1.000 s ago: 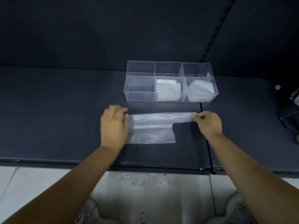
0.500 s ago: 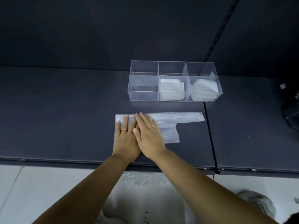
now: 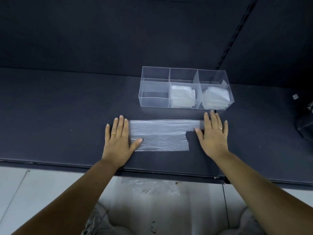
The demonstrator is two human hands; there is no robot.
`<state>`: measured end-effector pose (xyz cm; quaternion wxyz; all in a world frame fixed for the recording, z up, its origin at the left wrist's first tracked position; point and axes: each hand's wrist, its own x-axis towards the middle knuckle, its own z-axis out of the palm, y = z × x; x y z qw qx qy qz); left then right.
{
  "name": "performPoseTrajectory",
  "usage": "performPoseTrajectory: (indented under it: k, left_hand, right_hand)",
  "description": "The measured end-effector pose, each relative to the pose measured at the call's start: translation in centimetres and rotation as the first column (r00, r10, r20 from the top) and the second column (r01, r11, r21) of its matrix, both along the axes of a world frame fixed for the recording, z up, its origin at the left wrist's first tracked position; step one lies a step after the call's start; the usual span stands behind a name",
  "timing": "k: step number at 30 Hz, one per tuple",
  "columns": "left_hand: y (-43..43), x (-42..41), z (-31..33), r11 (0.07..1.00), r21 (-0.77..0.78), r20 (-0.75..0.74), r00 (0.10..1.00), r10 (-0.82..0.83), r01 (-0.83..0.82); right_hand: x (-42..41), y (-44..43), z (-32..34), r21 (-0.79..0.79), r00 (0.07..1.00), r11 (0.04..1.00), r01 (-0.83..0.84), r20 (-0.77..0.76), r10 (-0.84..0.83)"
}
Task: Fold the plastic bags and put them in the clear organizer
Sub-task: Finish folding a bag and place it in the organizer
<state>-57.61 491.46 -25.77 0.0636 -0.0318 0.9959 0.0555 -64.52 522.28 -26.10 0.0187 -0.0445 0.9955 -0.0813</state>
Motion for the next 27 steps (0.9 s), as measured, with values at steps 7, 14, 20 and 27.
performPoseTrajectory:
  k: [7,14,20,27]
  left_hand:
    - [4.9,2.0,0.6,0.907,0.172,-0.073,0.923,-0.377,0.384]
    - [6.3,1.6,-0.3,0.942,0.211,-0.082,0.965,-0.25,0.262]
    - [8.1,2.1,0.5,0.941,0.136,-0.208,0.938,-0.279,0.31]
    - [10.1,4.4,1.1,0.941,0.083,-0.344,0.896,-0.281,0.327]
  right_hand:
    - [4.9,-1.0,1.6,-0.287,0.948,0.909,-0.302,0.014,0.319]
    - [3.5,-2.9,2.0,-0.275,0.95,0.927,-0.254,0.111,0.293]
    - [4.3,-0.1,4.7,-0.332,0.93,0.915,-0.229,0.204,0.306]
    - [8.5,-2.3,4.8,-0.07,0.875,0.878,-0.474,0.073,0.478]
